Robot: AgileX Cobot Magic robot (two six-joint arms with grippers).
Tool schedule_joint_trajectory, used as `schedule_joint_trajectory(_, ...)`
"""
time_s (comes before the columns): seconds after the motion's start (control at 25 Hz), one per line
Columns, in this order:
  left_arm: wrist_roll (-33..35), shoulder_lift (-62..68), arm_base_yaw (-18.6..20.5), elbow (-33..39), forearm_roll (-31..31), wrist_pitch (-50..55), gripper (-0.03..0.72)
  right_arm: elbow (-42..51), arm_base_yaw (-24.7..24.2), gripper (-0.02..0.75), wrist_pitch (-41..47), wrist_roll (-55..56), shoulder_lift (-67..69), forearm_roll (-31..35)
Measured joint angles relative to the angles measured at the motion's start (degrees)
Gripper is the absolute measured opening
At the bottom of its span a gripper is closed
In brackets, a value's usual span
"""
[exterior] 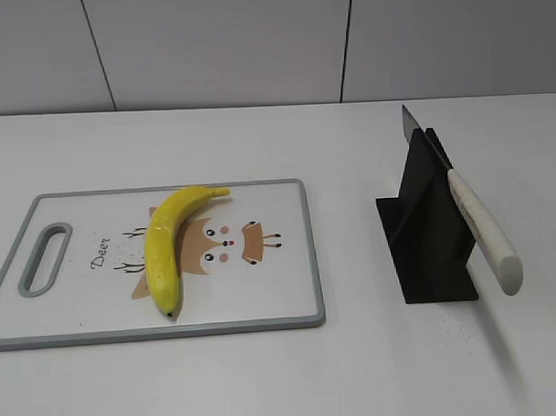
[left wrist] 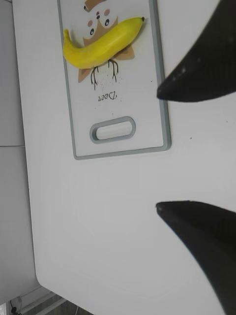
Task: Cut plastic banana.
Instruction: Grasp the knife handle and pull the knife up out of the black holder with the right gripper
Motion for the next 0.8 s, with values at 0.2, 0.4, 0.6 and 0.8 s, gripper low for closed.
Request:
schedule_joint_trajectory(0.2,0.00,0.00,0.00,0.00,0.00,0.00,0.598,-6.99,0.00,0.552,2.49,0.00,12.17,0.72)
schedule_joint_trajectory(0.4,0.00,0.00,0.00,0.00,0.00,0.00,0.596,-14.55,0.00,0.552,6.06,0.00,25.86,2.44)
schedule_joint_trajectory(0.6,0.00,0.00,0.00,0.00,0.00,0.00,0.594,-21.22,0.00,0.552,9.46,-1.35,38.21,3.53)
schedule_joint_trajectory(0.8,0.00,0.00,0.00,0.00,0.00,0.00,0.594,-27.87,0.00,0.552,11.50,-1.92,49.53,5.75)
